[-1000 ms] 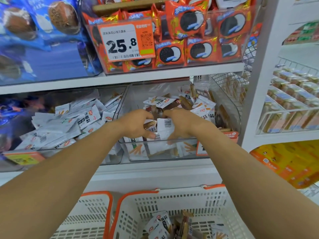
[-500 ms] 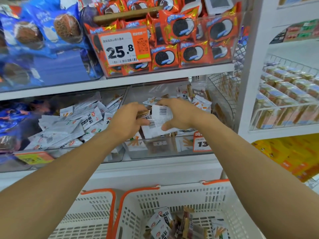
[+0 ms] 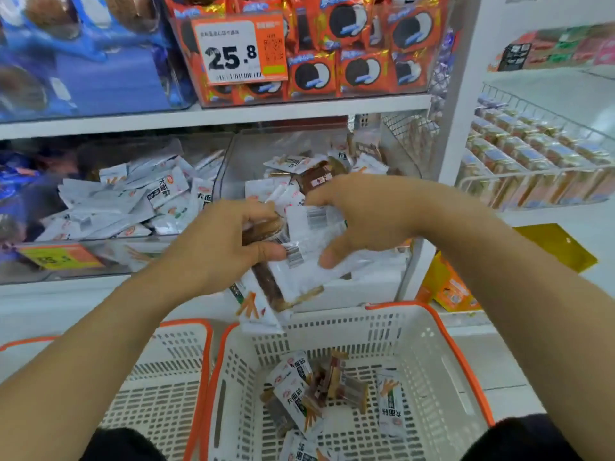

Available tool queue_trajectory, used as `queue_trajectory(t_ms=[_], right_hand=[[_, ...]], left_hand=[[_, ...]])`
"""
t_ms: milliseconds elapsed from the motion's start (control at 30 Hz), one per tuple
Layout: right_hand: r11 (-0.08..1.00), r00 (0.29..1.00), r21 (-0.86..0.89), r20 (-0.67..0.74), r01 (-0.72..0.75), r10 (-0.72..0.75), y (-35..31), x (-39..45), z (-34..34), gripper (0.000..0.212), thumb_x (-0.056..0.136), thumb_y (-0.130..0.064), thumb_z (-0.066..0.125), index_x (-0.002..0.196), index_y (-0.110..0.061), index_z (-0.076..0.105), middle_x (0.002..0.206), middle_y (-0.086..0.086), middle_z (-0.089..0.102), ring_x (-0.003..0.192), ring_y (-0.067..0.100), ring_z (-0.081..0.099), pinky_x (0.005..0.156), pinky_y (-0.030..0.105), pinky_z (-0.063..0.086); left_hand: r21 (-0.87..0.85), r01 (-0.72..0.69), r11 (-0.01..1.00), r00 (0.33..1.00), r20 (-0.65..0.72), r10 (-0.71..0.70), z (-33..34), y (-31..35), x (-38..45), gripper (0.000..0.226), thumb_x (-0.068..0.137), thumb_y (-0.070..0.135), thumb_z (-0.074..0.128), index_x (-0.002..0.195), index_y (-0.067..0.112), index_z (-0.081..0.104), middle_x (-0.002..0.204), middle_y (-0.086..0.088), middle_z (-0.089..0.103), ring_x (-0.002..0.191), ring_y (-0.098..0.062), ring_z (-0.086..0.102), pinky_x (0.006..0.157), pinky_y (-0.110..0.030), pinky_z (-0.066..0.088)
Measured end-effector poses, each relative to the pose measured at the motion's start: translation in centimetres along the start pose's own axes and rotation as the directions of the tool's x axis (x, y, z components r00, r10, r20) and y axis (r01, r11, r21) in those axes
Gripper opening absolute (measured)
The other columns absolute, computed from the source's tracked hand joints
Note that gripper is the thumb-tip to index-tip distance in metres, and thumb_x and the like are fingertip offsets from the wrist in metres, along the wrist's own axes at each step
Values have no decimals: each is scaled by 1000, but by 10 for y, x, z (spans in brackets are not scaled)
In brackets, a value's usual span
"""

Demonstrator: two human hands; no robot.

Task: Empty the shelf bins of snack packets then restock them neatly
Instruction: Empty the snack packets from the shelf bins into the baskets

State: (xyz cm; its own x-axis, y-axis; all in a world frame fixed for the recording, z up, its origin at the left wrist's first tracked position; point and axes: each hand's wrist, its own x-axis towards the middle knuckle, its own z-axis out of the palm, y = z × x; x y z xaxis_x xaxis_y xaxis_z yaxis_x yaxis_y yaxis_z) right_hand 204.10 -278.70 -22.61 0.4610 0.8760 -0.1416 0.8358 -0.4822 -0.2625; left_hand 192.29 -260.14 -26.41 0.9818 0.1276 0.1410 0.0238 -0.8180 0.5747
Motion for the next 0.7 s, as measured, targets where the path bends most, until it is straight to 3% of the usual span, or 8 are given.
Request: queue_trajectory(t_ms=[100,233,300,367,433,500,567,700], right_hand=[[996,967,62,252,-67,49,15,9,72,57,80,-48,81,123,-19,58,111,-11,53,102,16,53,87,31,43],[972,889,151,449,-180,95,43,15,154,38,82,-42,81,109,-19,66,105,-4,64,90,16,59,80,31,49],[932,836,211,529,-294,144,55,12,171,56,84,-40,80,133,-21,60,133,-1,60,110,20,61,91,38,57],[879,830,302,533,-369,165,65,12,170,64,87,-32,78,144,-17,52,145,-1,52,109,19,61,86,38,60],[872,926,384,334,-303,175,69,17,150,51,91,-28,75,137,-14,59,138,0,58,92,12,64,80,38,61],[857,982,486,22,-173,186,64,22,123,26,94,-20,71,117,-9,70,114,7,71,80,18,68,76,43,60],[837,951,547,-241,-31,193,58,26,94,11,94,-13,69,101,-6,73,91,8,74,79,26,69,77,41,59],[872,827,487,-508,45,241,65,44,45,11,93,-15,69,103,-9,70,90,1,70,81,15,67,80,25,55]], left_hand=[[-32,96,995,955,285,-83,55,-30,-12,18,81,27,82,92,23,69,98,9,70,92,0,63,85,-26,47],[16,116,993,912,395,-113,124,-62,-22,24,82,41,80,94,23,69,99,0,70,86,-13,62,74,-26,43],[66,119,991,873,469,-136,146,-73,-22,35,84,46,77,107,21,68,113,-2,68,99,-17,63,80,-27,45],[108,87,990,877,462,-127,153,-77,-13,45,87,40,75,125,18,64,125,-2,64,113,-21,61,90,-28,46],[87,54,995,946,316,-79,145,-74,5,37,90,33,73,122,17,64,119,-2,65,105,-21,64,87,-29,49],[-26,50,998,995,91,-48,125,-62,25,19,92,26,70,108,17,66,99,2,67,84,-18,66,75,-28,53],[-128,9,992,990,-136,-27,102,-53,47,6,91,18,69,96,16,66,79,6,65,69,-9,62,66,-20,48],[-104,-49,993,930,-367,7,67,-56,94,7,89,22,71,88,22,65,71,12,61,62,-3,59,61,-18,49]])
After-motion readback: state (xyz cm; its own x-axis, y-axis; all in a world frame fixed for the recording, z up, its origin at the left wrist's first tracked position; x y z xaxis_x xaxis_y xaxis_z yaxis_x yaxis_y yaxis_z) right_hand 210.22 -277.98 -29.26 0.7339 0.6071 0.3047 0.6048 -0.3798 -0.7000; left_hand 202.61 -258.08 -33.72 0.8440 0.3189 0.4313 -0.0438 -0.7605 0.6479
